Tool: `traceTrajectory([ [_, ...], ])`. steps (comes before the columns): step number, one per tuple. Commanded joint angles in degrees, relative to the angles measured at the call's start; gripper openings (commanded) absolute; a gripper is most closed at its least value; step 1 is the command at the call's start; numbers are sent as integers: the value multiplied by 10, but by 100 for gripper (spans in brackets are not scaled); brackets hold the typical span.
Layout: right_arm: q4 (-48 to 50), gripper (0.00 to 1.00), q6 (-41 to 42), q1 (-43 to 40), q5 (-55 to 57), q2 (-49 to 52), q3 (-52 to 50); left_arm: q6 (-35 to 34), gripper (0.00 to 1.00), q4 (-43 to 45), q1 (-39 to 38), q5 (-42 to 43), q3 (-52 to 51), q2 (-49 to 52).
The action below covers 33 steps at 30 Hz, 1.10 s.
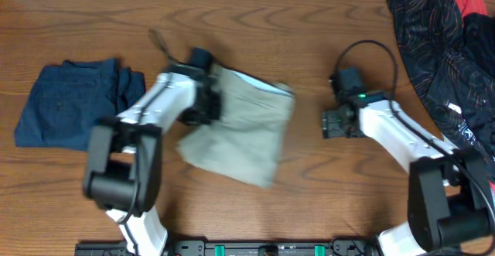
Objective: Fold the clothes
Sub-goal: 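Lift the folded pants with the left gripper and carry them left, then lower the pants onto the folded blue garment and open the left gripper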
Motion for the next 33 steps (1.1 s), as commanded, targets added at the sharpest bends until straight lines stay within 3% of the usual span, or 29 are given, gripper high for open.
traceTrajectory([
  [1, -3, 81, -8, -7, 19, -39, -2, -21, 6, -3, 47, -198, 10, -72],
  [12, -19, 82, -8, -7, 19, -54, -2, -3, 6, 119, 140, -413, 10, -212],
  [17, -19, 82, -8, -7, 19, -54, -2, 76, 6, 183, 162, -430, 10, -212],
  [33, -21, 82, -8, -7, 19, -54, -2, 70, 6, 190, 228, -426, 10, -209],
])
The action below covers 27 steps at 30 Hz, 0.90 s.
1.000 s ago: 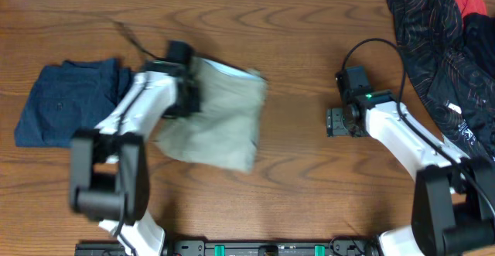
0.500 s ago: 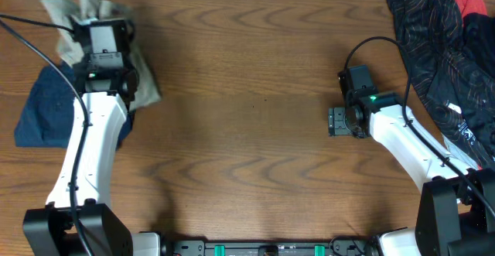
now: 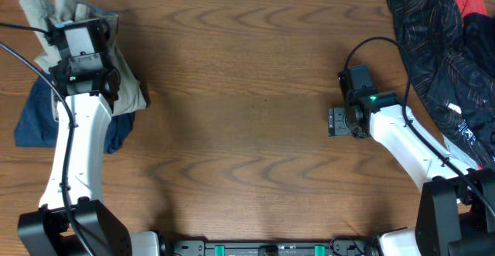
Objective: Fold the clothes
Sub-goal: 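Lower the pants onto the folded blue garment and open the left gripper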
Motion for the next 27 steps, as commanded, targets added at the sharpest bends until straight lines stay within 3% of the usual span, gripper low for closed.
traceTrajectory([
  [1, -1, 82, -8, -2, 8, -7, -1, 3, 6, 7, 14, -26, 9, -3],
  [3, -2, 82, -8, -2, 8, -7, -1, -4, 7, 7, 20, -26, 9, -1],
  [5, -3, 82, -8, -2, 8, -7, -1, -13, 16, 2, 29, -27, 9, 0],
  [8, -6, 82, -8, -2, 8, -7, -1, -63, 65, -15, 47, -26, 9, 0],
  [10, -7, 82, -12, -2, 8, -7, -1, -95, 74, -28, 60, -26, 9, 0],
  [18, -6, 83, -12, -2, 8, -7, -1, -118, 76, -41, 73, 11, 8, 0],
  [23, -6, 83, -12, -2, 8, -7, -1, -118, 76, -41, 73, 86, 8, 4],
  [27, -1, 87, -12, -2, -4, -7, -1, -118, 79, -43, 72, 202, 7, 17],
])
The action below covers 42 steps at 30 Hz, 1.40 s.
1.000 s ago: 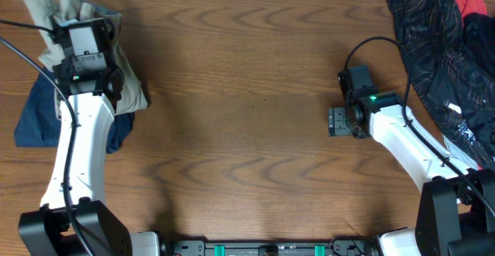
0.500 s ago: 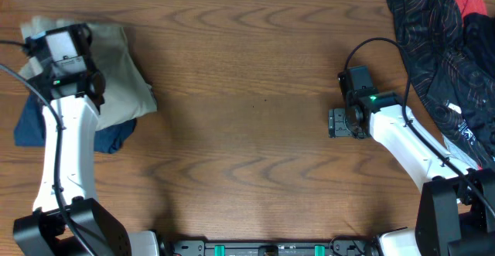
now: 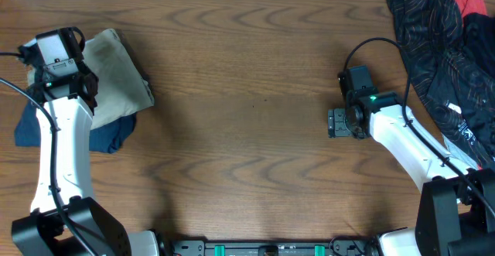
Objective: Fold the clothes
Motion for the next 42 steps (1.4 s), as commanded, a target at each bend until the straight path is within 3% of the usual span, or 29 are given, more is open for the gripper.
traceTrajectory([
  [1, 8, 89, -4, -2, -13, -7, -1, -6, 81, -1, -2, 141, 6, 19],
  [6, 47, 97, -4, -2, -104, -7, -1, -4, 84, -7, -32, 293, 4, 52],
  [10, 82, 99, -4, -2, -165, -7, -1, 15, 84, -28, -80, 340, 3, 83],
  [12, 94, 99, -4, -2, -193, -7, -1, 26, 84, -48, -116, 348, 3, 101],
  [18, 51, 99, -5, -2, -253, -7, -1, 43, 99, -159, -199, 348, 3, 152],
  [28, -95, 99, -11, -62, -249, -24, -1, 24, 98, -385, -214, 348, 4, 146],
  [36, -141, 99, -37, -73, -203, -149, -2, 35, 98, -409, -214, 348, -19, 35],
  [42, -108, 99, -37, -73, -183, -313, -28, 35, 98, -338, -215, 348, -98, -167],
])
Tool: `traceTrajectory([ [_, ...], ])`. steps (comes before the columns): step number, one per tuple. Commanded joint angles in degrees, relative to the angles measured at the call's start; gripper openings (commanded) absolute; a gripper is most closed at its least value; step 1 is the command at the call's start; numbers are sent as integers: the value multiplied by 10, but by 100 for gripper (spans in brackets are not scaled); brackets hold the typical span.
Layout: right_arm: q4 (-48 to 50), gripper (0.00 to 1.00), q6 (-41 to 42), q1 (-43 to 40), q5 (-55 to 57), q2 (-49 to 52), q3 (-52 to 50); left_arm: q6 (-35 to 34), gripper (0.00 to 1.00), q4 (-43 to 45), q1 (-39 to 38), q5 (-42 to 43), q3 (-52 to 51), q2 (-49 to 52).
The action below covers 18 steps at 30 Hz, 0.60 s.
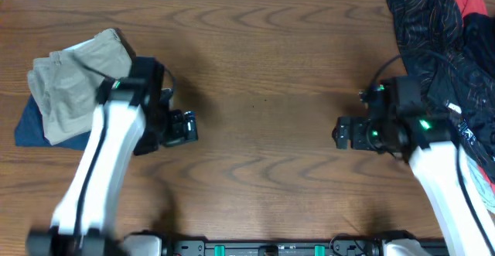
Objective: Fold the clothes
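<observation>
A folded khaki garment (71,92) lies at the far left on top of a folded navy garment (29,129), whose edges show beneath it. My left gripper (186,127) is to the right of that stack, off the cloth, open and holding nothing. My right gripper (341,132) hovers over bare wood at the right, open and empty, pointing left. A heap of unfolded clothes fills the back right corner: a black patterned garment (429,35) with a red one behind it.
The brown wooden table (255,63) stretches between the two arms. The black patterned heap runs down the right edge beside my right arm. A dark rail runs along the front edge of the table.
My left gripper was at the far left edge over the khaki garment; it is now right of the stack, holding nothing. My right gripper has shifted slightly toward the front.
My left gripper was first on the folded khaki garment at mid-table, with the navy garment alone at the left. Then the khaki garment hung over the navy one at the far left, then lay on it. Now the gripper is clear of the stack.
</observation>
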Motion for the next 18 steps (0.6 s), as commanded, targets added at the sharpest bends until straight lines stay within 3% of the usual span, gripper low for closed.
traceTrajectory([
  [1, 33, 99, -10, -2, 28, -101, -34, 7, 98, 44, -2, 0, -62, -130],
  [9, 126, 99, -8, -3, 84, -350, -168, 10, 98, 214, -23, -7, -211, -454],
  [18, 38, 99, -8, -3, 84, -412, -184, 10, 98, 220, -23, -7, -218, -588],
])
